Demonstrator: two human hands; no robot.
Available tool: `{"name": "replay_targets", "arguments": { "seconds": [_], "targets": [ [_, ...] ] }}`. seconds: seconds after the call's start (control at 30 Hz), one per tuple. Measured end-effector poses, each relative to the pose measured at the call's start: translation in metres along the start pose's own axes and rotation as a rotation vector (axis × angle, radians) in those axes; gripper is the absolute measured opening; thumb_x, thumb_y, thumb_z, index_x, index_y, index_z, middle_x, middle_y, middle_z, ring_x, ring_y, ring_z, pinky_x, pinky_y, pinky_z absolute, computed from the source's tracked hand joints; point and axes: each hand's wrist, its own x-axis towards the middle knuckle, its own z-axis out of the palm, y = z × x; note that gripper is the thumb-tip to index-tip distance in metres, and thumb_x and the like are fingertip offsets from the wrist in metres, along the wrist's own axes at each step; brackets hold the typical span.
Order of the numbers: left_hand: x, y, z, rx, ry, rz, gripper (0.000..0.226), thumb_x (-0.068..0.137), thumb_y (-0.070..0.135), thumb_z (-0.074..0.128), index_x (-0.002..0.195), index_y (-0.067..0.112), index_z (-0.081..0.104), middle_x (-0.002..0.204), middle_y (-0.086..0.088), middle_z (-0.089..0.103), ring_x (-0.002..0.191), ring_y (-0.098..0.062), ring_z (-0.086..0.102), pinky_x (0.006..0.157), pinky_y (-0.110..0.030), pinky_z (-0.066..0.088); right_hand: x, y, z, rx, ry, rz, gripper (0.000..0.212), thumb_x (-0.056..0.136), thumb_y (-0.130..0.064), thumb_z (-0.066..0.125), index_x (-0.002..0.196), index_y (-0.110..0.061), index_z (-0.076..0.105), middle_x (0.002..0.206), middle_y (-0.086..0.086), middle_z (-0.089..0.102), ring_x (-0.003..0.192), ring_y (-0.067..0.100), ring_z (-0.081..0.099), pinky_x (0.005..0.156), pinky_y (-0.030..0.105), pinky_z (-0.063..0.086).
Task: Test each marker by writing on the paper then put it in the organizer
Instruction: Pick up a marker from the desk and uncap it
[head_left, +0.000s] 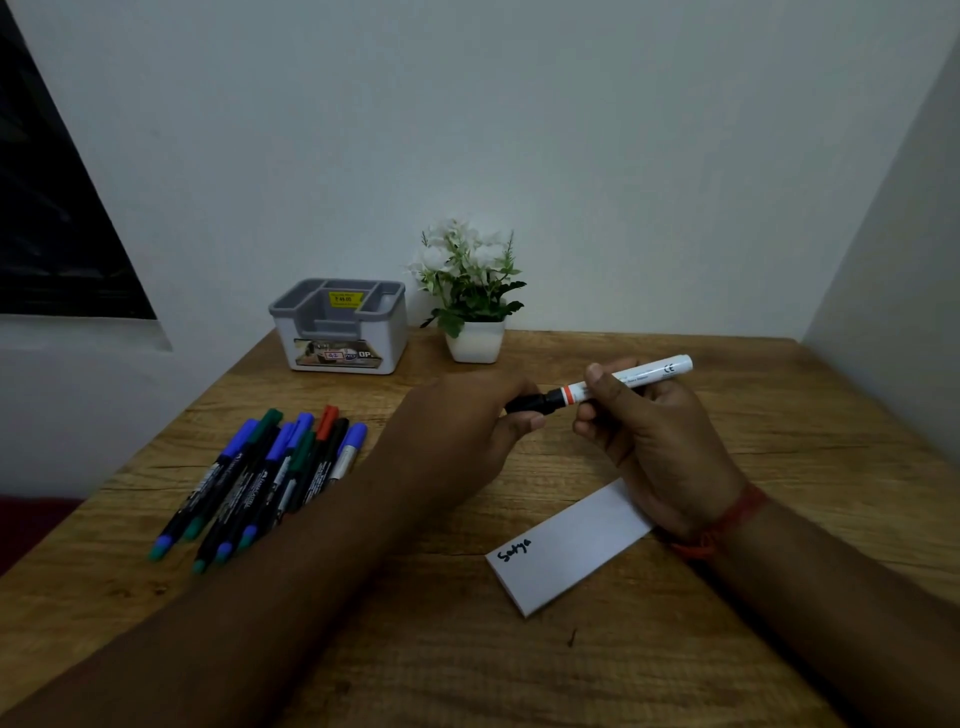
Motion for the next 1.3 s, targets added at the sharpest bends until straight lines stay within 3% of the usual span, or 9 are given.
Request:
{"name": "replay_targets", "arguments": {
  "seconds": [0.23,0.43,0.6,0.73,0.83,0.9,0.97,1.1,1.3],
  "targets": [
    [0.000,0.002,-0.001,0.036,0.008,0.029,0.019,0.094,0.038,0.059,0.108,0.027,0.067,0.089,0.010,0.067,0.078,-0.008,0.057,0.060,-0.025,0.038,-0.003,0.001,0.004,-0.016,0.015,0.018,0.019,0.077,-0.018,0.071,0.089,-0.007,0.061,0.074,0.004,0.069,0.066,0.010,0.065,0.065,0.022,0.059],
    [-0.001,0.005,-0.001,-0.015,0.050,0.045,0.013,0.093,0.030,0.062,0.100,0.021,0.069,0.080,0.008,0.065,0.071,-0.009,0.054,0.057,-0.020,0.034,-0.005,0.003,0.009,0.015,0.034,0.024,0.015,0.078,-0.017,0.070,0.085,-0.010,0.059,0.072,0.004,0.066,0.063,0.010,0.063,0.066,0.023,0.058],
    [-0.002,0.005,0.006,-0.103,-0.040,-0.028,0.011,0.095,0.026,0.060,0.102,0.022,0.067,0.076,0.013,0.059,0.071,-0.004,0.053,0.060,-0.027,0.036,-0.006,0.007,0.010,-0.091,0.057,-0.020,0.022,0.076,-0.023,0.073,0.086,-0.008,0.062,0.076,0.007,0.067,0.069,0.015,0.063,0.071,0.030,0.057],
    [0.003,0.005,0.008,-0.190,-0.049,-0.071,0.014,0.096,0.030,0.059,0.105,0.024,0.066,0.081,0.011,0.064,0.075,-0.003,0.057,0.066,-0.032,0.047,-0.003,0.008,0.010,-0.166,0.061,-0.021,0.037,0.078,-0.026,0.072,0.100,0.002,0.063,0.081,0.007,0.070,0.075,0.016,0.068,0.079,0.032,0.059],
    [0.006,0.002,0.008,-0.104,-0.099,-0.070,0.023,0.096,0.037,0.056,0.116,0.027,0.063,0.101,0.009,0.068,0.091,-0.007,0.059,0.080,-0.039,0.051,-0.003,0.010,0.006,-0.238,0.043,-0.012,0.028,0.087,-0.017,0.068,0.103,0.005,0.063,0.082,0.007,0.072,0.079,0.017,0.070,0.083,0.034,0.060],
    [0.004,-0.008,0.008,0.011,-0.159,-0.098,0.040,0.095,0.048,0.052,0.132,0.032,0.054,0.126,0.009,0.062,0.116,-0.011,0.053,0.103,-0.043,0.042,-0.004,0.007,0.003,-0.326,0.081,-0.028,0.022,0.093,-0.015,0.066,0.105,0.003,0.063,0.087,0.009,0.073,0.080,0.018,0.072,0.084,0.035,0.061],
    [0.002,-0.022,0.005,0.178,-0.218,-0.118,0.059,0.094,0.060,0.043,0.146,0.034,0.035,0.150,0.007,0.042,0.140,-0.014,0.033,0.119,-0.052,0.015,-0.002,0.003,0.001,-0.451,0.121,-0.033,0.021,0.095,-0.019,0.064,0.107,-0.001,0.063,0.095,0.011,0.074,0.082,0.017,0.073,0.085,0.036,0.062],
    [0.007,-0.049,-0.010,0.383,-0.235,-0.234,0.077,0.091,0.073,0.025,0.155,0.035,0.006,0.165,0.003,0.000,0.151,-0.022,-0.006,0.116,-0.062,-0.005,0.004,0.005,0.012,-0.723,0.069,0.002,0.020,0.100,-0.030,0.056,0.109,-0.012,0.057,0.103,0.006,0.074,0.091,0.017,0.074,0.086,0.044,0.061],
    [0.002,-0.087,-0.051,0.550,-0.218,-0.275,0.084,0.083,0.079,0.002,0.155,0.036,-0.002,0.165,-0.001,-0.009,0.149,-0.031,-0.015,0.113,-0.067,-0.008,0.033,-0.008,0.064,-0.939,-0.203,0.051,0.022,0.104,-0.030,0.049,0.120,-0.014,0.047,0.097,0.017,0.069,0.080,0.031,0.074,0.070,0.046,0.064]
  ]
}}
